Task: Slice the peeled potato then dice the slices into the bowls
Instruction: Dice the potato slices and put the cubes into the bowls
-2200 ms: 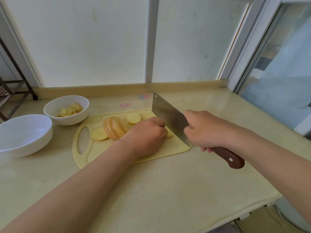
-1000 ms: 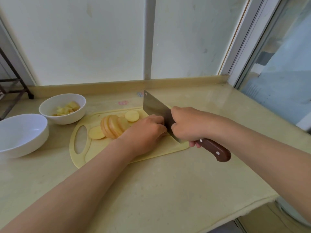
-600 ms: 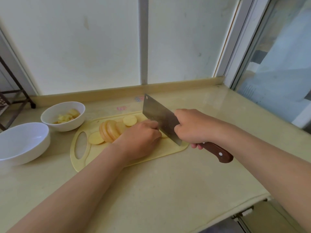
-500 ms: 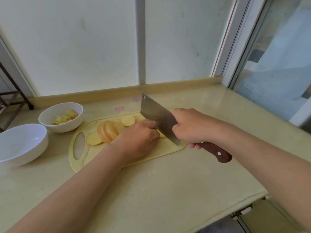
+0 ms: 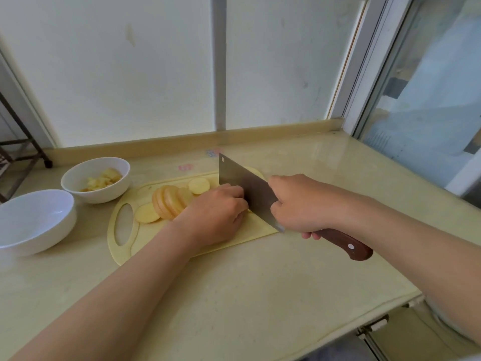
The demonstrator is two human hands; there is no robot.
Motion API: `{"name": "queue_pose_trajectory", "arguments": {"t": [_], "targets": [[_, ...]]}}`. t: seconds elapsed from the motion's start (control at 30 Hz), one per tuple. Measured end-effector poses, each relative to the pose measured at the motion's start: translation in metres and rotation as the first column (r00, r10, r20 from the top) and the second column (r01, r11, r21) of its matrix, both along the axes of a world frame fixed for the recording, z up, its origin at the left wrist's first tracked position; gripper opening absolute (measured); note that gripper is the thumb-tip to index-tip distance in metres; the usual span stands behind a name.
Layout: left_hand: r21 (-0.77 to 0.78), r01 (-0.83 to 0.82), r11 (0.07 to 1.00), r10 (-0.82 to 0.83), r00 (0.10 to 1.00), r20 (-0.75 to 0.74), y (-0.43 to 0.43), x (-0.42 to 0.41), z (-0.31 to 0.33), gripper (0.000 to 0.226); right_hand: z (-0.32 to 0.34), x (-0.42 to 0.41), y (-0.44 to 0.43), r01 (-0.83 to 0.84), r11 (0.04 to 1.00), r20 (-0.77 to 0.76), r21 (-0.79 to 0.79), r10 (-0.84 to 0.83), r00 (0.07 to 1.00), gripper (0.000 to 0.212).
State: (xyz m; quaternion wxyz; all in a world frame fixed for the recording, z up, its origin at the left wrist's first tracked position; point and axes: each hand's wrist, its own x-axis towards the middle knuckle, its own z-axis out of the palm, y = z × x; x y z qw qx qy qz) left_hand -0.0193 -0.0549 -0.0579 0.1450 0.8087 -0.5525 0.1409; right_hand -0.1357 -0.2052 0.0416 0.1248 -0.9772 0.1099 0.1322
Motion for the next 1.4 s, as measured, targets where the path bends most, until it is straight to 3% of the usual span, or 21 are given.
{"name": "queue_pose_trajectory", "arguments": {"t": [0.23,0.43,0.7,0.87,0.97,1.2,1.4], "targets": [[0.004,-0.004,1.0,0.004,1.0,-0.014,0.0,-0.001,0.002,0.041,0.001,0.0,0.006,-0.002,1.0,-0.064,-0.02,0.001,0.998,0.004],[0.006,-0.019,1.0,0.019,0.999,-0.029,-0.001,-0.001,0.0,0.039,-0.002,0.025,0.015,-0.022,0.999,-0.035,0.033,0.023,0.999,0.018],[0.027,-0.048,0.998,0.049,0.998,-0.037,0.0,-0.003,0.004,0.042,0.004,0.016,-0.007,0.026,0.995,-0.062,0.099,-0.02,0.998,0.022],[-0.01,-0.109,0.994,0.108,0.993,-0.048,0.001,-0.004,0.007,0.019,0.015,0.0,-0.035,0.102,0.955,0.088,0.278,-0.132,0.987,0.012],[-0.01,-0.166,0.986,0.165,0.983,-0.084,0.001,-0.005,0.011,0.007,0.01,-0.006,-0.045,0.15,0.946,0.136,0.288,-0.196,0.971,0.02],[0.134,-0.32,0.938,0.34,0.923,-0.18,-0.002,-0.009,0.016,0.038,-0.016,0.002,-0.053,0.192,0.947,0.075,0.259,-0.218,0.973,0.046],[0.252,-0.323,0.912,0.393,0.862,-0.318,-0.009,-0.008,0.025,0.068,-0.012,0.018,-0.048,0.134,0.972,0.046,0.195,-0.146,0.988,0.033]]}}
